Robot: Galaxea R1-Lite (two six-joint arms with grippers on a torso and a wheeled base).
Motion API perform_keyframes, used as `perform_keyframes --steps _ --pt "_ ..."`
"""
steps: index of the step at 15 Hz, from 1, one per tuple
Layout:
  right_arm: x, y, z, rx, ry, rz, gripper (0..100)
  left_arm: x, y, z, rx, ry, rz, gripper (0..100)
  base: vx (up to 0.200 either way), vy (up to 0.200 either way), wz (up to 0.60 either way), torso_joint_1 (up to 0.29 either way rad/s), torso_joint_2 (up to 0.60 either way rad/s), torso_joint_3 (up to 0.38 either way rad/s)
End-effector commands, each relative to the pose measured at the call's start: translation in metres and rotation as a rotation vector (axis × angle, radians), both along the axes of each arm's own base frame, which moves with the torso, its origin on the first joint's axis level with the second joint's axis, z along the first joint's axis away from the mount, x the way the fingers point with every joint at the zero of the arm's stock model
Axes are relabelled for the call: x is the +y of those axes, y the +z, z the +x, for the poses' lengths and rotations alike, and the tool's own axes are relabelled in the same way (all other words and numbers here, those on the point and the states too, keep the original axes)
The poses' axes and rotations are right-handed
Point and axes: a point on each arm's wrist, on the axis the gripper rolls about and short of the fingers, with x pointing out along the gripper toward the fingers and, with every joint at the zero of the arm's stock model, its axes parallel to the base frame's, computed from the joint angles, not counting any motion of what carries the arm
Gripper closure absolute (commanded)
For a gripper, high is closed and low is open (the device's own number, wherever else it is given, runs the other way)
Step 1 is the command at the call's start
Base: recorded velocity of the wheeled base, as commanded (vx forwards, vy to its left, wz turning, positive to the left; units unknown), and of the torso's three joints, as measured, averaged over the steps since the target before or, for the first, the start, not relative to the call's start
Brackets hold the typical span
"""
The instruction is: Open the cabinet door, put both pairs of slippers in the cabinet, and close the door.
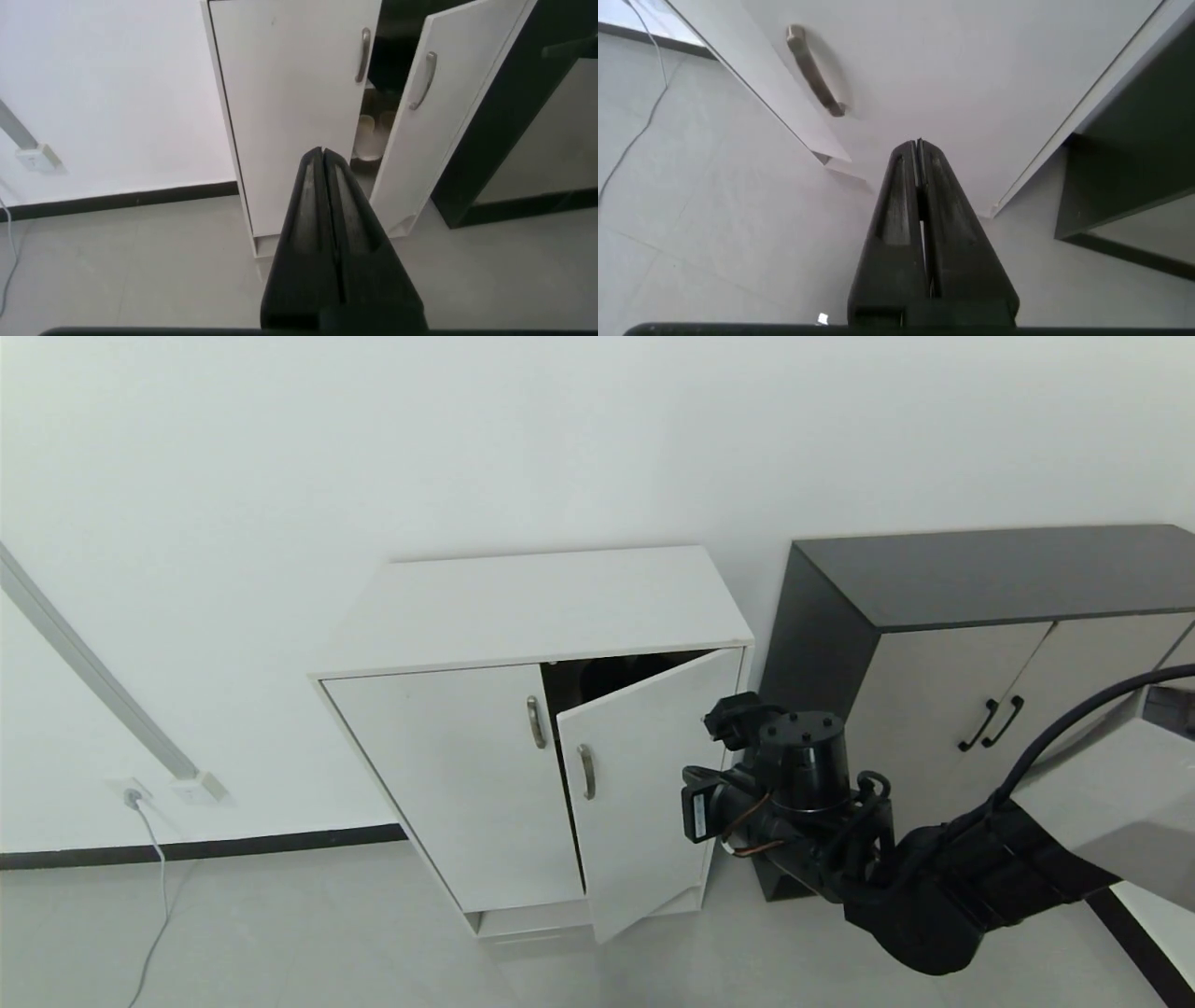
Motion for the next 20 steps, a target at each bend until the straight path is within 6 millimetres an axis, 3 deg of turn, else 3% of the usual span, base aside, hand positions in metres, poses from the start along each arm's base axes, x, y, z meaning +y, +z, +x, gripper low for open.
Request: perform_keyframes --steps 1,6,11,20 --pt "0.0 -0.002 0.0 0.005 0.003 -0.001 100 0.0 0.0 0.0 0.001 -0.001 0.0 100 0.0 0.0 0.6 -0.002 0.0 -0.007" --pt "-0.003 -0.005 0.001 -0.003 0.0 -0.017 100 0.0 0.0 0.0 0.001 -0.001 0.0 100 0.0 0.0 0.0 0.0 0.0 0.0" --pt "-0.021 -0.006 0.0 -0.017 -0.021 -0.115 100 0.0 0.0 0.0 0.001 -0.001 0.0 100 0.0 0.0 0.0 0.0 0.0 0.0" --pt "-0.022 -0.011 -0.002 -0.022 -0.024 -0.164 100 0.0 0.0 0.0 0.001 -0.002 0.002 100 0.2 0.0 0.0 0.002 0.0 0.007"
